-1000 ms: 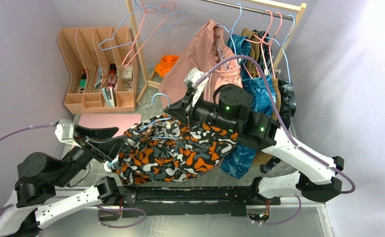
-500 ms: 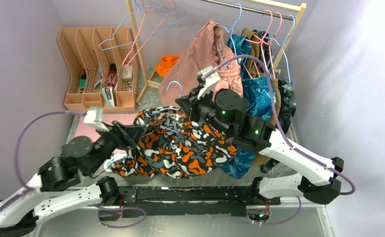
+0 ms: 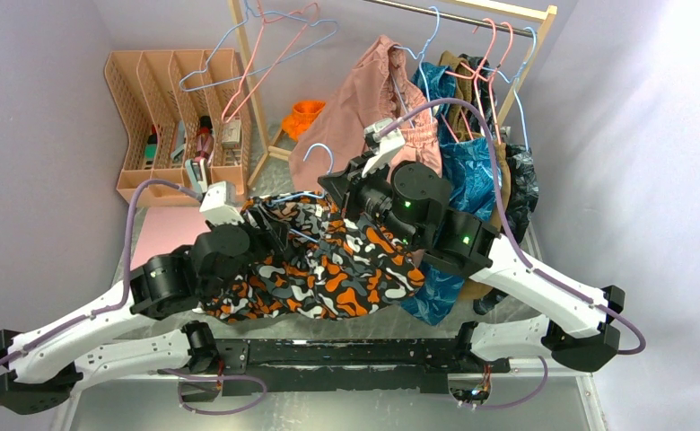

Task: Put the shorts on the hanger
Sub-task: Hang the shorts on the hanger.

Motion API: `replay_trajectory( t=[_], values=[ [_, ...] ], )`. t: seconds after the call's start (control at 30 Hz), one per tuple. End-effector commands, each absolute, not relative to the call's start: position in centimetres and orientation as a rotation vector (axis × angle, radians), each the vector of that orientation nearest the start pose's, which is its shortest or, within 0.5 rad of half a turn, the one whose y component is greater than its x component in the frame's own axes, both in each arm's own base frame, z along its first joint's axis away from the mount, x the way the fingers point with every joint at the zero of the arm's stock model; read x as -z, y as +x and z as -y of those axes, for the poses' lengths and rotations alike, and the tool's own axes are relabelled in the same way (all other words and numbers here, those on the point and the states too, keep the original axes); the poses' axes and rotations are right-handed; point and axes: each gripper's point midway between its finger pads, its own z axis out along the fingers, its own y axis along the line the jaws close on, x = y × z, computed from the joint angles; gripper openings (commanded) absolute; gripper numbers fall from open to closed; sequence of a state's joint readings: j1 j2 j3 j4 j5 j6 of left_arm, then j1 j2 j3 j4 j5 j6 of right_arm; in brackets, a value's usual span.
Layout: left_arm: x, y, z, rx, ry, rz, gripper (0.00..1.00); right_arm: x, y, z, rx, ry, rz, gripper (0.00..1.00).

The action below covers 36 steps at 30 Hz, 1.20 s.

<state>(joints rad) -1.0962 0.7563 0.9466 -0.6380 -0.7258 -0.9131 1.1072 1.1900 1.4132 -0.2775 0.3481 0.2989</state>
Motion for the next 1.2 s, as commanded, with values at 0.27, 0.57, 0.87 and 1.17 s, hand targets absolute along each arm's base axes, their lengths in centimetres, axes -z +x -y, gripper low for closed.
replay_trajectory(
  t=[0.27,0.57,0.87,1.17],
  values=[
    [-28.6,20.9,16.4,0.577,-0.448,-1.846,0.63,-44.8,20.9,-32.6,-0.912,-0.353,-1.568,0.00],
    [-28.7,21.4,15.7,0.501,-0.470,-1.841,0.37,-45.0,20.4,-32.7,-0.944,-0.360,-1.565,0.00],
    [-31.5,20.7,15.7,0.557,-0.397,-1.826,0.07,-44.5,20.4,-32.3,-0.897,-0.404,-1.570,0.00],
    [-41.6,19.2,16.8,0.675,-0.184,-1.800,0.07,-42.4,18.3,-33.0,-0.834,-0.725,-1.574,0.00]
  ],
)
